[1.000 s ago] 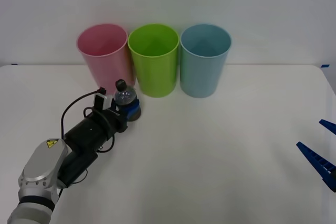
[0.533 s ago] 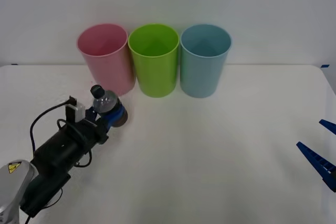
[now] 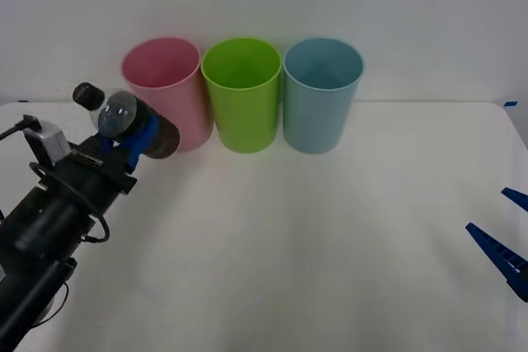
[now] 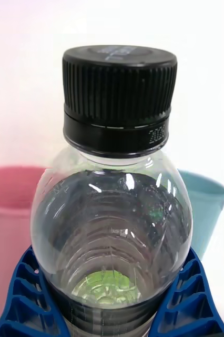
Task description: Grasp the object on the table and drop it into the matching bin: aluminum can to the light blue bin, PET bottle to the pink bin.
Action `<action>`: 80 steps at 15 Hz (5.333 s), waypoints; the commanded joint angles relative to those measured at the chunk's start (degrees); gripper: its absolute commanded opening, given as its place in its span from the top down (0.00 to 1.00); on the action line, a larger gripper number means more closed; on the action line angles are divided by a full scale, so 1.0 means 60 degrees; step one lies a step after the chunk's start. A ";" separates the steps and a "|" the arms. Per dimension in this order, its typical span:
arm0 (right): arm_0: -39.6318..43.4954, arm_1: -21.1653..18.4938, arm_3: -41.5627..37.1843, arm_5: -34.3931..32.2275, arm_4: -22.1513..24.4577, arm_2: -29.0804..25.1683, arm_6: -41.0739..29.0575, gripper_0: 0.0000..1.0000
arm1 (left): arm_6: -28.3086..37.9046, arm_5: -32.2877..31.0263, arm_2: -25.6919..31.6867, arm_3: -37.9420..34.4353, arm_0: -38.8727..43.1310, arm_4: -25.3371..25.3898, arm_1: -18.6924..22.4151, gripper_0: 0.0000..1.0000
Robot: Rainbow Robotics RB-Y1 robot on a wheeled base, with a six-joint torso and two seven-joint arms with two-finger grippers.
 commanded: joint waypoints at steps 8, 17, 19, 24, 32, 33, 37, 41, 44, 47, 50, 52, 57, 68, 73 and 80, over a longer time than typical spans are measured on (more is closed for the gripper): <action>0.0000 0.0000 0.0000 0.0000 0.0000 0.0000 0.0000 0.00 | 0.1787 0.2332 -0.0388 0.1397 -0.3260 -0.0150 0.1714 1.00; 0.0000 0.0000 0.0000 0.0000 0.0000 0.0000 0.0000 0.00 | 0.1538 0.2332 -0.0900 0.4766 -0.6175 -0.1103 0.1743 1.00; 0.0000 0.0000 0.0000 0.0000 0.0000 0.0000 0.0000 0.00 | 0.1494 0.2332 -0.0944 0.5000 -0.6336 -0.1220 0.1743 1.00; 0.0000 0.0000 0.0000 0.0000 0.0000 0.0000 0.0000 0.00 | 0.1524 0.2303 -0.0988 0.5030 -0.6336 -0.1308 0.1728 0.89; 0.0000 0.0000 0.0000 0.0000 0.0000 0.0000 0.0000 0.00 | 0.1597 0.2420 -0.1193 0.5030 -0.6351 -0.1073 0.1714 0.00; 0.0000 0.0000 0.0000 0.0000 0.0000 0.0000 0.0000 0.00 | 0.1611 0.2376 -0.1193 0.5030 -0.6336 -0.1044 0.1714 0.00; 0.0000 0.0000 0.0000 0.0000 0.0000 0.0000 0.0000 0.00 | 0.1567 0.1819 -0.1179 0.5015 -0.6175 -0.0619 0.1875 0.00; 0.0000 0.0000 0.0000 0.0000 0.0000 0.0000 0.0000 0.00 | 0.1524 0.1512 -0.1179 0.4297 -0.5355 0.0187 0.2300 0.00; 0.0000 0.0000 0.0000 0.0000 0.0000 0.0000 0.0000 0.00 | 0.1509 0.1424 -0.1135 0.3477 -0.4461 0.0743 0.2593 0.00; 0.0000 0.0000 0.0000 0.0000 0.0000 0.0000 0.0000 0.00 | 0.1436 0.1219 -0.0768 0.2554 -0.3348 0.1036 0.2666 0.00; 0.0000 0.0000 0.0000 0.0000 0.0000 0.0000 0.0000 0.00 | 0.1333 0.0457 -0.0021 0.1734 -0.2015 0.1095 0.2695 0.00; 0.0000 0.0000 0.0000 0.0000 0.0000 0.0000 0.0000 0.00 | 0.1260 -0.0217 0.0521 0.1324 -0.1151 0.1095 0.2680 0.00; 0.0000 0.0000 0.0000 0.0000 0.0000 0.0000 0.0000 0.00 | 0.0483 -0.2004 0.1531 0.1001 0.0446 0.1080 0.2695 0.00; 0.0000 0.0000 0.0000 0.0000 0.0000 0.0000 0.0000 0.00 | -0.0059 -0.5842 0.3992 0.1119 0.2365 0.0216 0.2680 0.00; 0.0000 0.0000 0.0000 0.0000 0.0000 0.0000 0.0000 0.00 | -0.0703 -0.6735 0.4681 0.1470 0.2892 -0.0238 0.2680 0.00; 0.0000 0.0000 0.0000 0.0000 0.0000 0.0000 0.0000 0.00 | -0.0923 -0.6677 0.4227 0.1631 0.3054 -0.0341 0.2680 0.00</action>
